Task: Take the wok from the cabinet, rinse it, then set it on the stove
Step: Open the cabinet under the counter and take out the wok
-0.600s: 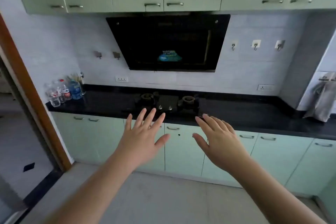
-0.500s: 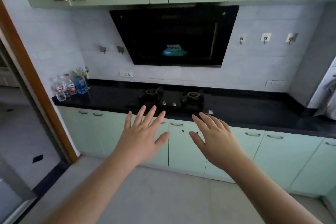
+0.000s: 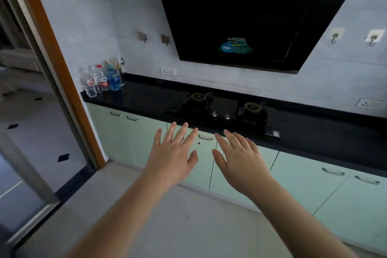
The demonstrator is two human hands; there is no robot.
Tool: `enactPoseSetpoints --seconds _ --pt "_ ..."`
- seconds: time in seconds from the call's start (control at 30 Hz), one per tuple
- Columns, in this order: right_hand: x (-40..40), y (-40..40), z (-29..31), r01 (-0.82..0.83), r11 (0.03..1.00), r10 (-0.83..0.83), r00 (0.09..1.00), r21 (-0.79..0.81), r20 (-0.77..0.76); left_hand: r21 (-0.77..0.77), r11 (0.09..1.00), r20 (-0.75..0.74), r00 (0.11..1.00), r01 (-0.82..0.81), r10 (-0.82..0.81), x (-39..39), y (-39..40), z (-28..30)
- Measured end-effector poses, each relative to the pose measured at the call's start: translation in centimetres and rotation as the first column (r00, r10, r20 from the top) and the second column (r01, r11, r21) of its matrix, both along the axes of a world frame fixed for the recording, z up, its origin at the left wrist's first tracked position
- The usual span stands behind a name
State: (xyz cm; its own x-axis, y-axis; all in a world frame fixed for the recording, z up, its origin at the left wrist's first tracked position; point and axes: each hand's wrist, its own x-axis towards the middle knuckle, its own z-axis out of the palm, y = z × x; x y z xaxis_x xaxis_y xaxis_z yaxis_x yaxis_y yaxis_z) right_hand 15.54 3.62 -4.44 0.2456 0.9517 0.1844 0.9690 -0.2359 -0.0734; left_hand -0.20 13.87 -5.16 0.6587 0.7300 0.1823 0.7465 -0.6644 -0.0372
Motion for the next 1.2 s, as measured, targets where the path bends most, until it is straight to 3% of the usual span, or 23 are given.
enactPoseSetpoints --seconds 0.33,0.87,1.2 --pt "-2.8 11.5 -1.5 0.057 0.997 -0.054 0.997 -0.049 0.056 0.043 0.999 0.022 1.000 0.006 -0.007 -2.6 11.2 -1.2" --pt "0.0 30.0 -5.4 -0.137 0.985 0.136 0.991 -0.102 -0.022 -0.038 0.989 -0.108 0.984 -0.145 0.140 -1.1 26.1 -3.7" --pt "-1.2 39.9 -7.1 -0.276 0.951 0.266 0.960 -0.141 -0.087 -0.104 0.920 -0.157 0.919 -0.379 0.361 -4.5 33.3 -4.7"
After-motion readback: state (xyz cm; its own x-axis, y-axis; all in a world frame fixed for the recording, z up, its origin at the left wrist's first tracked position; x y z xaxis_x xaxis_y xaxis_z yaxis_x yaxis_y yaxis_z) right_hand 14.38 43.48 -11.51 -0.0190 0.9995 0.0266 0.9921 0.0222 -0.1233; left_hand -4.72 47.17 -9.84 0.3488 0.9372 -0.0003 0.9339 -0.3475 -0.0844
